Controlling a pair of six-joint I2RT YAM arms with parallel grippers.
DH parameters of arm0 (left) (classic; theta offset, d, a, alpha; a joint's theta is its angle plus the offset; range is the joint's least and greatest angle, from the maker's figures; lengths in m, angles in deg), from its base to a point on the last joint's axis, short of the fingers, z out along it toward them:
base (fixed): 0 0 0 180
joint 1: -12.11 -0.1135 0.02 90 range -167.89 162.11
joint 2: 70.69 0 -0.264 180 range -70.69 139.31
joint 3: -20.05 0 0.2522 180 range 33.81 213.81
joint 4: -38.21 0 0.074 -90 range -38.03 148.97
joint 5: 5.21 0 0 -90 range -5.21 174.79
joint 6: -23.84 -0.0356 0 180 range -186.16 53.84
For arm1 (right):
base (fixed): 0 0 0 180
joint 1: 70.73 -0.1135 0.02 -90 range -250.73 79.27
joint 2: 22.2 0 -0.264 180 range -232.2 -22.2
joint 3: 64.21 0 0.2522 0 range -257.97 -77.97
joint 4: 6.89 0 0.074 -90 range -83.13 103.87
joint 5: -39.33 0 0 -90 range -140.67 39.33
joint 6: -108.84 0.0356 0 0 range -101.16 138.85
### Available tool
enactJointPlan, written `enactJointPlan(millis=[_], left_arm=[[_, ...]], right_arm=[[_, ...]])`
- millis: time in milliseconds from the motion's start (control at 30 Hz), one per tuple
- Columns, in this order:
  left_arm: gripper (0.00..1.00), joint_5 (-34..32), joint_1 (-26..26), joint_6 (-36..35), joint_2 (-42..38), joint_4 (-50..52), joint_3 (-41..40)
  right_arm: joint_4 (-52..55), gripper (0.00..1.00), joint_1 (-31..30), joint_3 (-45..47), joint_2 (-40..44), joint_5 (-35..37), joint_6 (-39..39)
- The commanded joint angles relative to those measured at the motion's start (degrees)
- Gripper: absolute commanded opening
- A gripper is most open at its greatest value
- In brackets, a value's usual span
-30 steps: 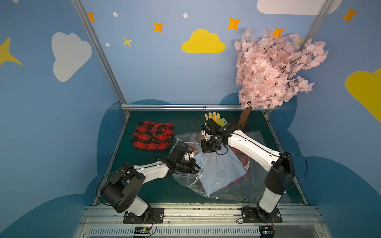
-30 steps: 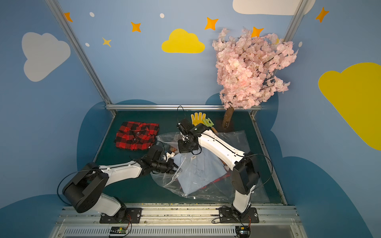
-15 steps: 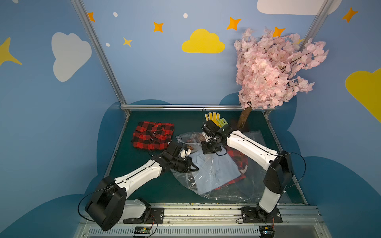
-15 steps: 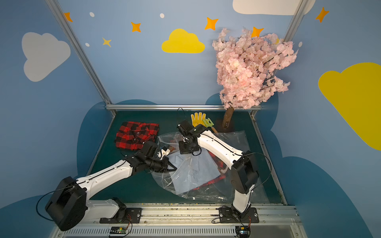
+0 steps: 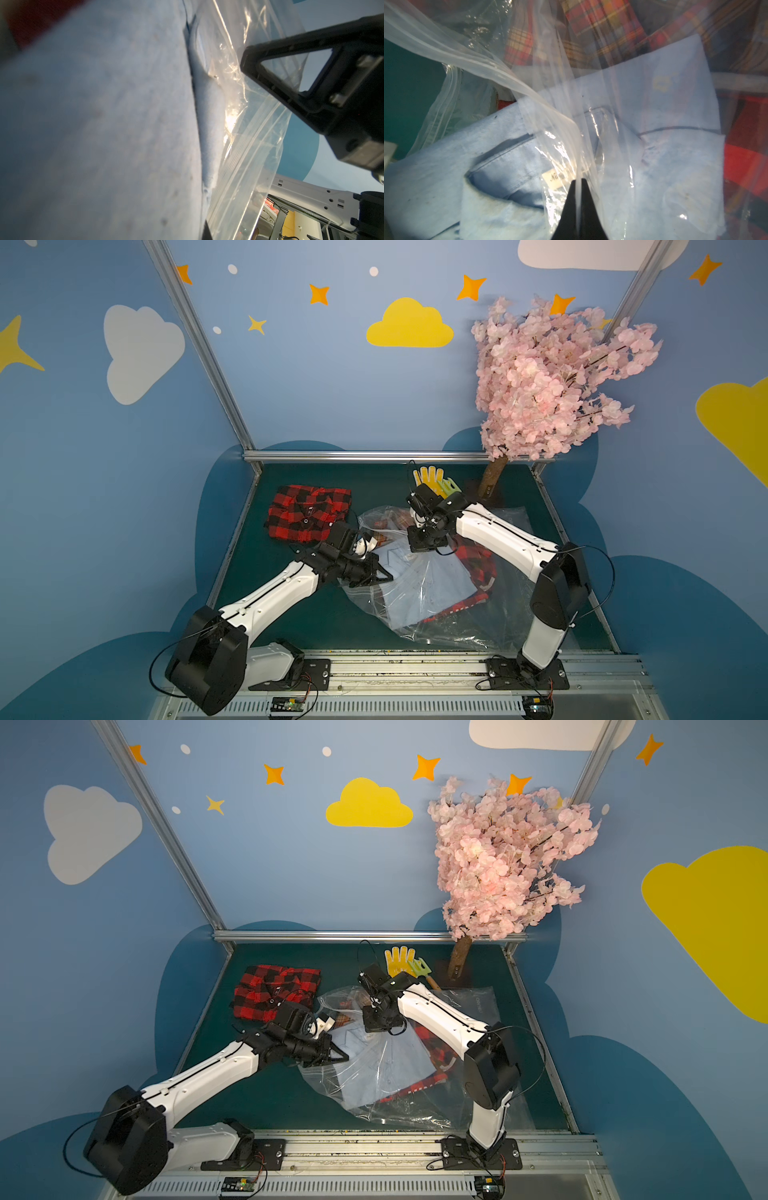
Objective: Take the shirt out of the vacuum bag
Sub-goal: Take out the shirt from the vacuum bag.
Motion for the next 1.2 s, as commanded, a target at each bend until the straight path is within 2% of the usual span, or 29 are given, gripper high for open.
enactJointPlan(millis=[0,300,567,700,833,1167], left_arm=[[0.03,1.9,-0.5,-1.5,0.2,-1.1,2.4],[0.03,-1.6,-0.8,-11.0,2.9,11.8,15.7],[0.03,-2.8,-1.6,-13.7,5.5,15.3,22.5],[0.03,-0.4,-1.1,-13.4,8.2,15.1,25.8],[0.03,0.0,-1.0,-12.9,8.4,14.0,23.8],[0.04,-1.1,-1.2,-9.0,7.2,5.7,7.8]], right_arm=[[1.2,0.0,0.5,1.3,-1.1,1.5,0.0],[0.2,0.0,0.5,2.7,-0.5,1.2,0.0],[-1.9,0.0,0.1,4.4,0.3,-0.4,-0.3],[-2.5,0.0,0.1,5.0,0.6,-0.7,-0.3],[-2.3,0.0,0.0,5.4,0.7,-0.7,-0.4],[-2.5,0.0,-0.1,6.3,0.8,-1.8,-0.8]])
